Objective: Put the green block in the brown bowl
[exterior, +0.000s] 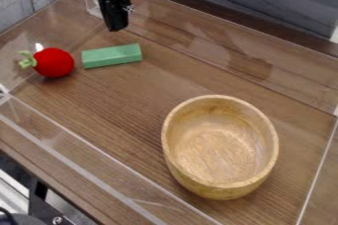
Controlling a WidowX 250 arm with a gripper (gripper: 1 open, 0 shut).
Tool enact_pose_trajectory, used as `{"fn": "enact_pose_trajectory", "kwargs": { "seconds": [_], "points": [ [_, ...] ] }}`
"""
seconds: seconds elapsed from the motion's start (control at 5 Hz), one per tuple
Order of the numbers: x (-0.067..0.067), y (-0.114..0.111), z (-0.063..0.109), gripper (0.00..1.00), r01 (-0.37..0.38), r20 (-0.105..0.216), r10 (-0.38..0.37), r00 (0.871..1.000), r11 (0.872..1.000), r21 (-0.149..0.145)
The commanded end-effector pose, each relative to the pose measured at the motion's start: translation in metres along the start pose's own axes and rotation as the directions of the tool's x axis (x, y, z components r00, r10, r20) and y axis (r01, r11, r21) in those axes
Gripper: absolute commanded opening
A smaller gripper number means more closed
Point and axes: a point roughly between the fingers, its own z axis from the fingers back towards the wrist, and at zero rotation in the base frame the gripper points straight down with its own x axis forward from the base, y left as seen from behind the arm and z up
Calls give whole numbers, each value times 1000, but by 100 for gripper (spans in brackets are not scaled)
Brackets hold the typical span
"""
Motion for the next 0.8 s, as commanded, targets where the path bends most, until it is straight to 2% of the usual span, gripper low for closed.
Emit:
{"fn": "enact_pose_trajectory", "kwargs": {
  "seconds": [0.0,0.6],
  "points": [
    [1,1,5,100,35,15,-36,999,999,28],
    [0,4,-25,100,53,-24,-53,998,999,-2]
  ]
}}
